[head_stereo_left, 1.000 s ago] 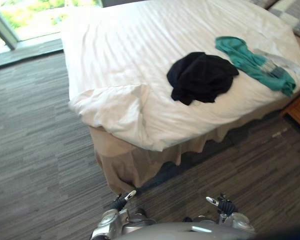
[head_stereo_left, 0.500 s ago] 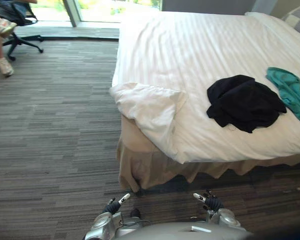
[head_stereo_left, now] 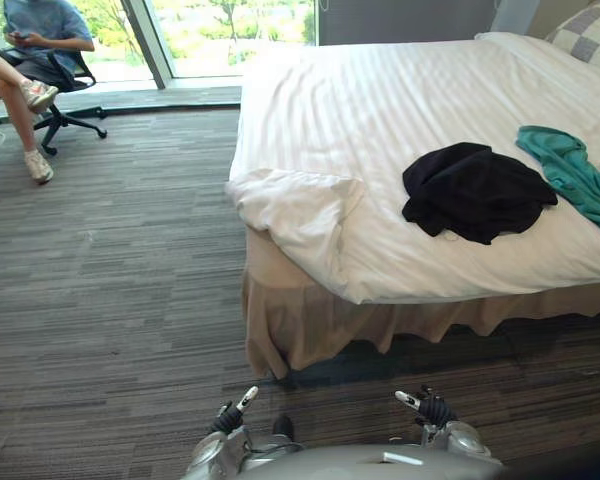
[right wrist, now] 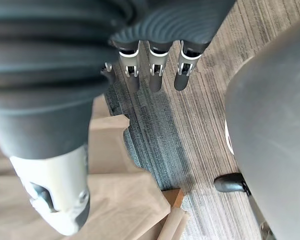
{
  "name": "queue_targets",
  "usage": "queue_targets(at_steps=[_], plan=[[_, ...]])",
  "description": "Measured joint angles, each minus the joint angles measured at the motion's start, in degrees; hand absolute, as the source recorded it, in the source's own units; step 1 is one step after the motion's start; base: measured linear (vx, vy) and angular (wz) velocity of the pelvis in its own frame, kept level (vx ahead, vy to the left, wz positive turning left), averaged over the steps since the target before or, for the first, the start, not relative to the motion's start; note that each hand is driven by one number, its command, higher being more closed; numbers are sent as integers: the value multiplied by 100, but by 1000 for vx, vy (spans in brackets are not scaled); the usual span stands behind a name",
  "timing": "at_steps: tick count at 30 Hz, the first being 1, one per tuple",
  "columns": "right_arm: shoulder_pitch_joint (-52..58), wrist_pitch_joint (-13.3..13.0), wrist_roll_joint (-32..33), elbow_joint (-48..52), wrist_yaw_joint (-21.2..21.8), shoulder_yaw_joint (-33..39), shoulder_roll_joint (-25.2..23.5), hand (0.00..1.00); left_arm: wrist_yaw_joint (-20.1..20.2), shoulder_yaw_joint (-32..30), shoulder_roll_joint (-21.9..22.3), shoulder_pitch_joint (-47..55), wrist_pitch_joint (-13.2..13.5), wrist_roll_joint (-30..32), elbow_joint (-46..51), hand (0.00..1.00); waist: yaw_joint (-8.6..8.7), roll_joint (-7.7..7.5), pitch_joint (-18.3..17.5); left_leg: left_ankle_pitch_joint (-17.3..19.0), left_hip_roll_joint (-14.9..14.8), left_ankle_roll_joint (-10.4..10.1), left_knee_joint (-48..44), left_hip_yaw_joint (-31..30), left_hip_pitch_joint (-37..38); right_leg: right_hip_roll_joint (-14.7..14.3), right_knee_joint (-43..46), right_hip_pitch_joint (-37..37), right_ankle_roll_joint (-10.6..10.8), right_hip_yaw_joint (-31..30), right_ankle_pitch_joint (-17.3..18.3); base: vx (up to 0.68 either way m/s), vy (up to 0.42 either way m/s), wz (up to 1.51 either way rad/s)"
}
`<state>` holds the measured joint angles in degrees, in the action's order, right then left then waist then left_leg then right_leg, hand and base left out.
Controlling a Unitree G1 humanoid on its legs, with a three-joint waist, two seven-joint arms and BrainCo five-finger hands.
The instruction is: Tidy the bed and pick cloth on bed and put in laundry
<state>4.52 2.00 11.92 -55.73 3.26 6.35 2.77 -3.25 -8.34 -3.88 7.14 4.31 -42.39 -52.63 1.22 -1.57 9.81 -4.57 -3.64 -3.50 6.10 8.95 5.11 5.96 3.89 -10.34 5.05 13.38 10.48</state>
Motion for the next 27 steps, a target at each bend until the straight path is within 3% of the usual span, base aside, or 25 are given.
queue_targets(at_steps=[2,3,5,8,11,17,20,24,27], plan=[[42,115,45,-42,7,201,1,0,-225,-441,-6,-17,452,-435,362,0,7,-45,14,27,66,40,0,7,-23,35,-74,-4,34,-89,-25,61,58,12],[73,139,48,-42,6,231,2,0,-271,-546,-18,-16,551,-492,422,0,7,-59,3,38,89,57,0,16,-18,44,-84,-14,49,-109,-38,90,39,1],[152,148,30,-42,13,349,28,0,-704,-951,-195,-153,1041,-628,586,0,57,-122,-43,99,209,121,-2,70,3,146,-103,-33,32,-170,-131,126,45,-1],[271,154,27,-70,20,434,62,0,-1139,-1313,-406,-372,1431,-410,723,0,106,-84,-62,115,290,163,-5,170,37,220,-167,-94,18,-212,-189,152,47,-9],[356,137,25,-146,4,473,118,0,-1450,-1477,-744,-644,1634,38,1089,0,144,-65,-54,168,318,161,-8,294,134,240,-263,-203,6,-321,-208,162,-1,-15],[482,-39,-147,-139,-5,446,230,0,-1530,-1433,-1205,-1278,1606,1632,1900,0,271,121,-93,183,240,131,-4,335,225,124,-281,-300,-51,-321,-242,40,-59,-1],[499,-147,-150,-135,-9,447,229,0,-1376,-1142,-1608,-1615,1384,2572,2345,0,281,151,-91,208,136,79,-3,397,272,39,-228,-296,-91,-341,-241,-30,-62,-9],[715,-262,-152,91,-5,450,232,0,-1032,-570,-2382,-2358,1119,3311,2490,0,299,227,-96,230,66,45,-1,486,281,-12,-115,-191,-131,-421,-216,-75,-34,-15],[854,-245,-154,92,-3,474,241,0,-794,-100,-2770,-3030,875,3762,2521,0,405,268,-89,270,64,5,1,490,264,17,-107,-142,-168,-475,-191,-95,-12,-10]])
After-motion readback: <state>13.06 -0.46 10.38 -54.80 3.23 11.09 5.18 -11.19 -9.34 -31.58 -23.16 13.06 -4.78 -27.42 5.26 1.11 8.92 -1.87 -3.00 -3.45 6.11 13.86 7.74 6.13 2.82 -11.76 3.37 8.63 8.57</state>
